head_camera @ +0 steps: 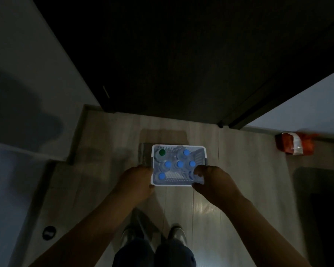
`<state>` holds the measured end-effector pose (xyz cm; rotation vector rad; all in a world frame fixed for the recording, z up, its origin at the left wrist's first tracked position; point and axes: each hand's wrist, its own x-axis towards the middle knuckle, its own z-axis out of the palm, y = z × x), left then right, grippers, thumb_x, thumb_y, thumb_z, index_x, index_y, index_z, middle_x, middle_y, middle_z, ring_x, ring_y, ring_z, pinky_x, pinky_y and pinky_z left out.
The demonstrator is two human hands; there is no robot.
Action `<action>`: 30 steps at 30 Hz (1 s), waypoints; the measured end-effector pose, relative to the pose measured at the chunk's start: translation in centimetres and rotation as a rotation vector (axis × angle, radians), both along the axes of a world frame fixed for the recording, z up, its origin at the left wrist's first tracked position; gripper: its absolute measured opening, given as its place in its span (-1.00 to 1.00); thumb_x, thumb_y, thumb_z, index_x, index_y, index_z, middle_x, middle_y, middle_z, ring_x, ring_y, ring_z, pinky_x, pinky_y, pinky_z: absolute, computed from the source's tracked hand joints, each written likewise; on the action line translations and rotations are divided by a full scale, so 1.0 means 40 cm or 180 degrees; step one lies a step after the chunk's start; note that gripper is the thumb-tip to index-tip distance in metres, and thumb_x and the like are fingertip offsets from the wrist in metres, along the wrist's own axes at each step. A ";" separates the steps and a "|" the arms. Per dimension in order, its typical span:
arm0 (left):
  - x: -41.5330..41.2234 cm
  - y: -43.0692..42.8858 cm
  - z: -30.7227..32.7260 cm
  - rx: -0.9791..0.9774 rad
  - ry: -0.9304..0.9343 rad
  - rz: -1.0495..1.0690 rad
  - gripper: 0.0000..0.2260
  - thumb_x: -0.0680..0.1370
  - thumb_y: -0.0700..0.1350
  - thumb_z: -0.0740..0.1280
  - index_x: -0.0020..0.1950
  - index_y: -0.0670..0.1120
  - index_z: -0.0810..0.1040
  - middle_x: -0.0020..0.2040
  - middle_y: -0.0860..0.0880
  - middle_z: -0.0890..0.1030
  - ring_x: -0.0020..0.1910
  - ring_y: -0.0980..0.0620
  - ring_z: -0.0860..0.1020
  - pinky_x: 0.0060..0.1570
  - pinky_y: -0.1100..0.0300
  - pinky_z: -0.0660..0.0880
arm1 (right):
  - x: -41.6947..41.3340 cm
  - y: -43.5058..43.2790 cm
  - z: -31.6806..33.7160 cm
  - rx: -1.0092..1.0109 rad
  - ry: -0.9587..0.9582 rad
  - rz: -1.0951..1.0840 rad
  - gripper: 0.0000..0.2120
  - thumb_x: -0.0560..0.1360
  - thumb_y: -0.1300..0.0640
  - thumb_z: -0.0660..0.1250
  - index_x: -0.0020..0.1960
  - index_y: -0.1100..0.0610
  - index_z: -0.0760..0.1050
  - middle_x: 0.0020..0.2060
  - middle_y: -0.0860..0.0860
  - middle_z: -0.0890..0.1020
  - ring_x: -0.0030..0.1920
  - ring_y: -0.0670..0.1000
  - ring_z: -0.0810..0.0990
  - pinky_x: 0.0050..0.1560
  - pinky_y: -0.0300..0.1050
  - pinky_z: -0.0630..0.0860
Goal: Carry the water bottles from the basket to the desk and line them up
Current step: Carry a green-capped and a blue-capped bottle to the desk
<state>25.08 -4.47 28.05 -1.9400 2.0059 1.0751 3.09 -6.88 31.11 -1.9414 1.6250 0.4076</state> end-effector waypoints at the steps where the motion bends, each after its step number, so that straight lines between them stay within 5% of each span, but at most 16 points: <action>1: -0.004 -0.015 -0.050 0.0023 0.0000 0.0013 -0.69 0.55 0.05 0.29 0.26 -0.01 0.43 0.22 0.01 0.54 0.15 0.07 0.51 0.01 0.33 0.32 | -0.004 -0.014 -0.051 -0.0013 -0.0019 -0.0005 -0.61 0.50 -0.06 0.33 0.27 0.06 0.43 0.21 0.00 0.56 0.18 -0.02 0.54 0.14 -0.20 0.47; 5: -0.012 -0.065 -0.248 0.0020 0.0012 0.0111 -0.74 0.56 0.04 0.28 0.21 0.00 0.46 0.21 0.01 0.55 0.16 0.07 0.52 0.14 0.26 0.39 | -0.006 -0.062 -0.257 -0.0049 -0.0104 -0.0095 -0.61 0.49 -0.05 0.35 0.28 0.05 0.43 0.21 -0.01 0.56 0.18 -0.02 0.53 0.15 -0.19 0.46; 13: -0.001 -0.155 -0.600 -0.0355 -0.0147 0.0023 -0.85 0.55 -0.03 0.30 0.08 -0.05 0.49 0.05 -0.01 0.59 -0.13 0.14 0.49 -0.07 0.30 0.40 | -0.013 -0.167 -0.603 -0.0462 -0.0222 -0.0297 -0.58 0.48 0.02 0.38 0.30 0.08 0.46 0.19 0.05 0.59 0.12 0.02 0.59 0.04 -0.19 0.46; 16: 0.001 -0.198 -0.698 -0.0576 -0.0137 0.0077 -0.79 0.55 -0.01 0.29 0.13 -0.07 0.49 0.10 -0.03 0.58 -0.02 0.05 0.55 0.02 0.19 0.51 | -0.016 -0.212 -0.692 -0.0720 -0.0313 -0.0417 -0.63 0.46 0.04 0.41 0.23 0.09 0.50 0.14 0.06 0.60 0.07 0.03 0.59 -0.02 -0.17 0.46; 30: -0.040 -0.300 -0.838 -0.0773 -0.0042 0.0050 -0.55 0.53 0.00 0.32 0.37 -0.07 0.35 0.29 -0.09 0.42 0.16 -0.03 0.49 0.08 0.17 0.44 | -0.034 -0.290 -0.881 -0.0827 -0.0129 -0.0346 -0.63 0.49 0.09 0.35 0.27 0.13 0.45 0.16 0.11 0.54 0.06 0.08 0.56 -0.07 -0.21 0.39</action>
